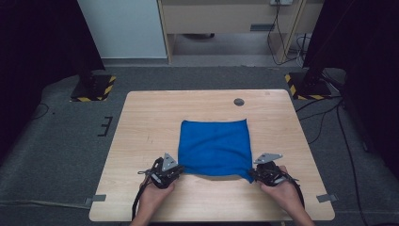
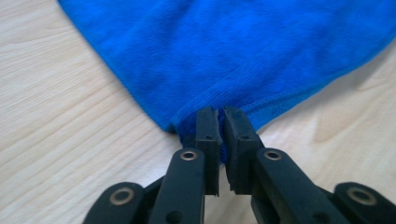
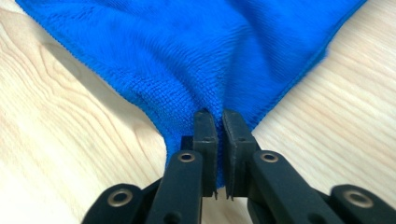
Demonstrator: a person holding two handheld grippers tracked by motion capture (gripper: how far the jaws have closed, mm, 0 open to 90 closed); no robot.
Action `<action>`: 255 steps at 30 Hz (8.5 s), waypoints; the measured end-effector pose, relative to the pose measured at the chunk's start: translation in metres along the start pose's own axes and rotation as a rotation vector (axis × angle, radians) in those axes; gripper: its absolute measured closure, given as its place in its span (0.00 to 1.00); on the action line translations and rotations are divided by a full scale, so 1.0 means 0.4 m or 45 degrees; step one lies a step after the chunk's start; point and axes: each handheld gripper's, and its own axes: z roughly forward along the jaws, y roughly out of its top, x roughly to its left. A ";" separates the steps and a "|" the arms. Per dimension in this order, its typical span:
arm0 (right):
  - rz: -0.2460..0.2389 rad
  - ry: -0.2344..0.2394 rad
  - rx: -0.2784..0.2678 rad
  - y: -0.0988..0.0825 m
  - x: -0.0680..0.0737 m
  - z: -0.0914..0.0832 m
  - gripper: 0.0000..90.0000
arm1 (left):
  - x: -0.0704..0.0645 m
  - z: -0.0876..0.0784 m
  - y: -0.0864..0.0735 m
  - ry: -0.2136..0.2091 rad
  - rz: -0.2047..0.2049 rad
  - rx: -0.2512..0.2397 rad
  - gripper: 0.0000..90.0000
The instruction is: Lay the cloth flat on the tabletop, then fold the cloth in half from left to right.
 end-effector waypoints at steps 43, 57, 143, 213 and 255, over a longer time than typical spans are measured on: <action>-0.022 0.049 -0.142 0.002 0.021 -0.035 0.11 | 0.038 -0.041 0.009 0.000 -0.079 -0.136 0.26; -0.082 0.120 -0.080 0.070 0.075 0.047 0.12 | 0.111 0.016 0.041 -0.016 -0.084 -0.129 0.11; -0.400 0.256 -0.020 0.261 0.447 0.242 0.83 | 0.213 -0.034 -0.036 0.137 -0.205 -0.086 0.11; -0.279 0.375 -0.142 0.213 0.454 0.195 0.95 | 0.339 0.258 0.203 -0.067 -0.297 0.001 0.98; -0.232 0.344 -0.300 0.232 0.501 0.140 0.97 | 0.354 0.089 0.261 0.126 -0.257 -0.008 0.98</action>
